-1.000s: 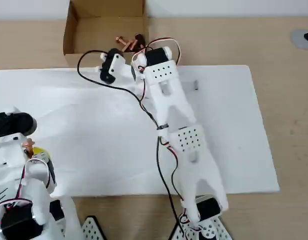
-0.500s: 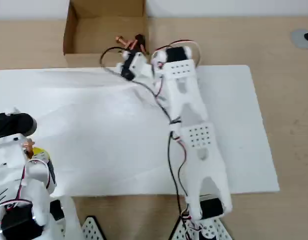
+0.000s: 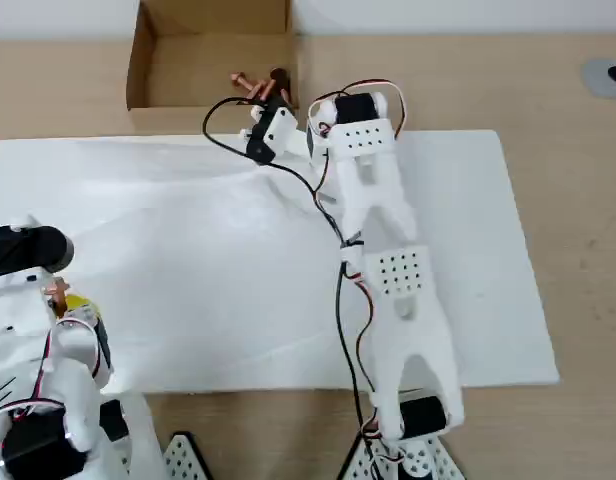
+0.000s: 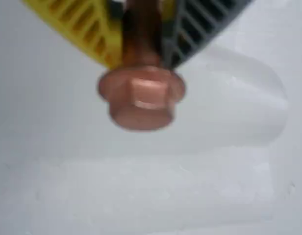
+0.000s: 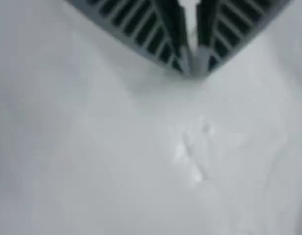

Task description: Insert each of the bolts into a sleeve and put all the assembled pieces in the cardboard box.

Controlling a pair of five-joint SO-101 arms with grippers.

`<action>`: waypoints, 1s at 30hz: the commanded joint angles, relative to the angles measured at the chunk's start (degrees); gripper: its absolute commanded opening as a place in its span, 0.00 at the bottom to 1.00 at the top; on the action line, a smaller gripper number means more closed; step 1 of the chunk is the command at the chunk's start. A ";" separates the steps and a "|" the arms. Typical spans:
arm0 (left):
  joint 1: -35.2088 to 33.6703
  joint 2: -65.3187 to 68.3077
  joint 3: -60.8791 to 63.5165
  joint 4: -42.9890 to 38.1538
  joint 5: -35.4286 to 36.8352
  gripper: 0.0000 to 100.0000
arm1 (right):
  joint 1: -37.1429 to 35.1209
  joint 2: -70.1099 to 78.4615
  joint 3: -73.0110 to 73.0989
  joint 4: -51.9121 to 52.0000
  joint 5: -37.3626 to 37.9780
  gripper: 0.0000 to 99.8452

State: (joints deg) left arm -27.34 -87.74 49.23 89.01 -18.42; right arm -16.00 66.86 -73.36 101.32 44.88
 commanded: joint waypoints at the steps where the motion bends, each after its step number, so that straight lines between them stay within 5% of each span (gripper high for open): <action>1: 0.35 -0.31 -0.26 -0.88 -0.44 0.01 | -1.71 -3.65 -4.70 1.14 0.26 0.01; 6: 0.35 -0.31 -0.26 -0.88 -0.44 0.01 | -1.27 -8.31 -12.18 1.14 -2.37 0.02; 15: 0.44 -0.31 -0.35 -0.88 -0.44 0.01 | -2.15 -14.64 -12.18 1.14 -2.37 0.21; 30: 0.62 0.04 -0.26 -0.88 -0.44 0.01 | -3.12 -3.74 0.48 -9.23 -2.20 0.22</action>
State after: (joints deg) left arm -27.34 -87.74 49.23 89.01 -18.42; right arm -18.73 62.11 -73.01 94.55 43.21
